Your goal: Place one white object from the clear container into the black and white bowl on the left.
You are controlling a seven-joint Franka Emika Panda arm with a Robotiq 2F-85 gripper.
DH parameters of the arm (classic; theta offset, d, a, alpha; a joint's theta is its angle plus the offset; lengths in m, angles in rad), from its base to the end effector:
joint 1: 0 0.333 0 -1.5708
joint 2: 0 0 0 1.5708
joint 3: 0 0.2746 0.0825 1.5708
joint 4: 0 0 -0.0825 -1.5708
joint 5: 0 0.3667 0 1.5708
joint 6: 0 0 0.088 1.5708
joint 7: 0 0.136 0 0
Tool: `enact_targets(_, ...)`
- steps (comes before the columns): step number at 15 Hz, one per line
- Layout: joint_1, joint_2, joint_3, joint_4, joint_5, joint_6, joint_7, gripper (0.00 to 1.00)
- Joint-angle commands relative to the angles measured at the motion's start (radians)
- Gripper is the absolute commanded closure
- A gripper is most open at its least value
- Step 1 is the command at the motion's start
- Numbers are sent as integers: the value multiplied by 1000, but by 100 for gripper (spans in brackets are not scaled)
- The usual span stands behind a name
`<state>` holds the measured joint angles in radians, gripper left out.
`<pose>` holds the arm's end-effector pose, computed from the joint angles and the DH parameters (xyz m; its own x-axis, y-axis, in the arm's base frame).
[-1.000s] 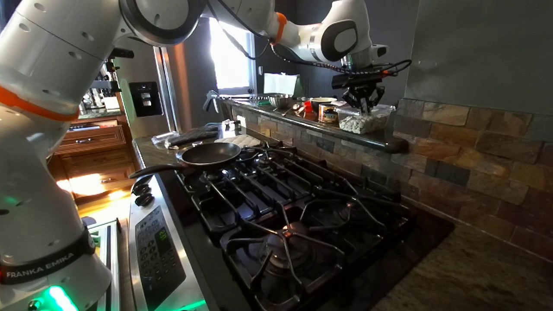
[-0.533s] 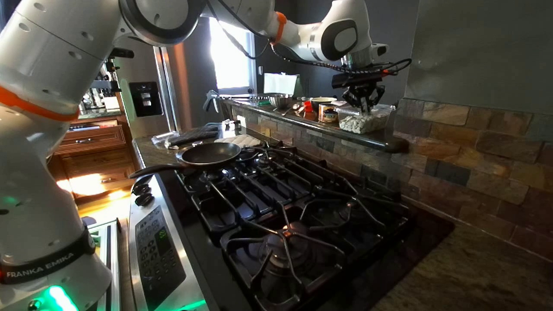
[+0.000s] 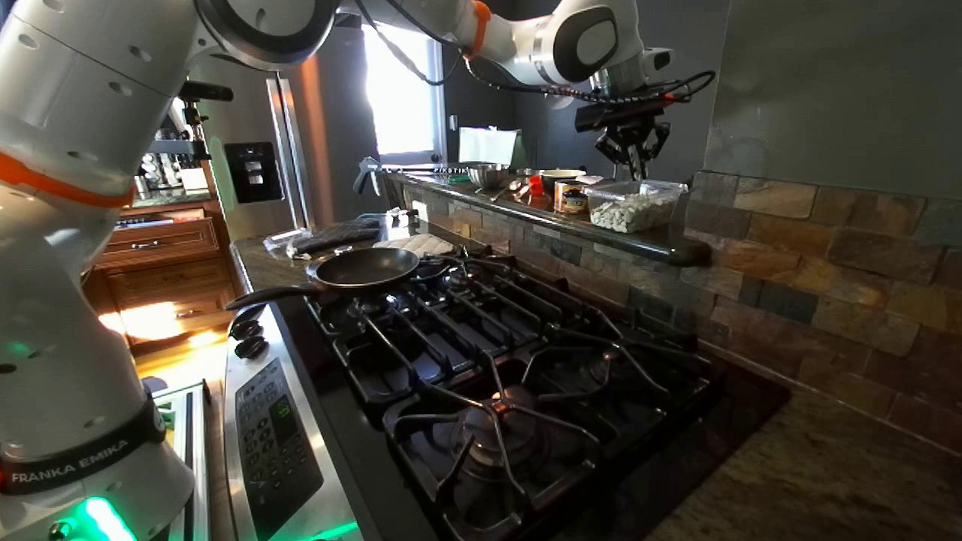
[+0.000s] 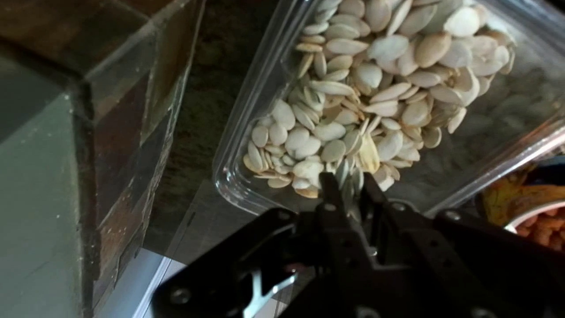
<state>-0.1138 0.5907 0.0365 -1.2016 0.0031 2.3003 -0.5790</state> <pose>0.7376 -0.0638 0.4392 0.7738 0.4742 0.4200 0.4055 -0.8802 0.2467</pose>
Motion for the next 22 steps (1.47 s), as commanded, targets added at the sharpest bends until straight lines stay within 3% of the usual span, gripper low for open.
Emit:
enact_targets(1, 8, -47, 8, -20, -17, -1, 27, 96)
enact_targets(16, 140, -77, 86, -4, 5, -20, -7, 96)
enact_targets(22, 141, -33, 136, -2, 33, 11, -48, 96)
